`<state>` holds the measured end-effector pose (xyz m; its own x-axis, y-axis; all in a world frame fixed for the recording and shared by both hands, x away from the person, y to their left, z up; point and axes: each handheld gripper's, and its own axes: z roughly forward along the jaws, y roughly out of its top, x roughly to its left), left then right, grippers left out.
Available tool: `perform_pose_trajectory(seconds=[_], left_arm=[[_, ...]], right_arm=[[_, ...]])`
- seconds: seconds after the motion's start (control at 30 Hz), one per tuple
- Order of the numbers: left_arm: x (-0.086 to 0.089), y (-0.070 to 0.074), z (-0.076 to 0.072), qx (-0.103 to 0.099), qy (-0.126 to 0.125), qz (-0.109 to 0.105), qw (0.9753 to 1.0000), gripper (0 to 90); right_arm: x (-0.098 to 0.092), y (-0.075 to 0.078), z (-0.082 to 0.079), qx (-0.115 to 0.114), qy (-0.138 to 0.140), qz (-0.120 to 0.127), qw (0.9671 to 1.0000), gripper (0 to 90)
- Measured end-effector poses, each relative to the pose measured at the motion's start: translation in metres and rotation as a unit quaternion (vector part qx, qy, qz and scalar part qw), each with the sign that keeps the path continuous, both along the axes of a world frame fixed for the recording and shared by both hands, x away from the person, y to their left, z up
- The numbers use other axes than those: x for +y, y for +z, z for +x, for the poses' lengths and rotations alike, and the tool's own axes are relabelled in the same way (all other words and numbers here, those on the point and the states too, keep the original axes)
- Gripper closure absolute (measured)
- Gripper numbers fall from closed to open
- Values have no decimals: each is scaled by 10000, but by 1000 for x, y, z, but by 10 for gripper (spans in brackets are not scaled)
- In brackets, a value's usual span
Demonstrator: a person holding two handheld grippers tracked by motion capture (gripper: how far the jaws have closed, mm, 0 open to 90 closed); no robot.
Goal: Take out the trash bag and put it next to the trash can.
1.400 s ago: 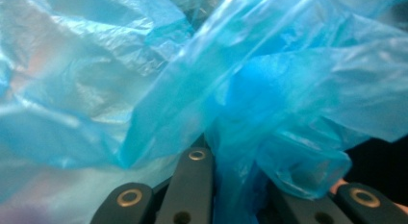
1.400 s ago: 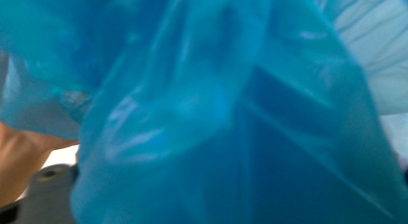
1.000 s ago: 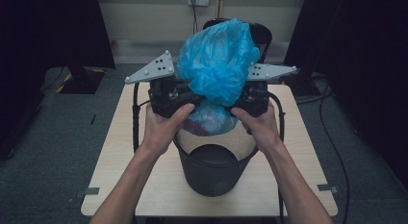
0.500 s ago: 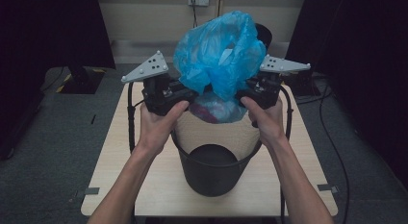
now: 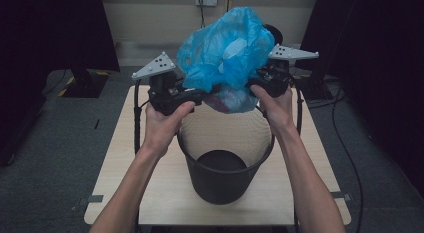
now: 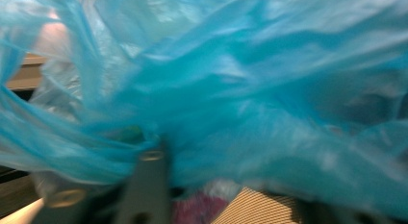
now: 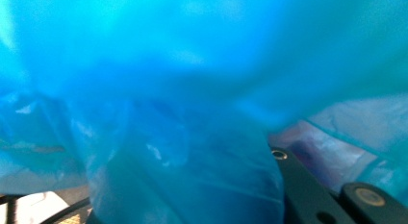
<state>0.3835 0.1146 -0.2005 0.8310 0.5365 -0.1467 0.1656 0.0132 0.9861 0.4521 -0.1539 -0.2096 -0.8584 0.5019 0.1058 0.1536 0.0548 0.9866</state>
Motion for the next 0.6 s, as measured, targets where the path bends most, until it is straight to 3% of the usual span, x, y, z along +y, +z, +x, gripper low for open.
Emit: perform_pose_trajectory(seconds=[0.1,0.23,0.6], left_arm=[[6,1,-2,-84,118,-21,9999,426],[13,2,-4,-167,294,-58,9994,300],[27,-15,-10,-120,405,50,9991,270]], right_arm=[[-3,0,7,33,-92,83,9999,863],[-4,1,18,53,-259,17,9996,865],[-9,4,48,163,-599,-170,9979,866]])
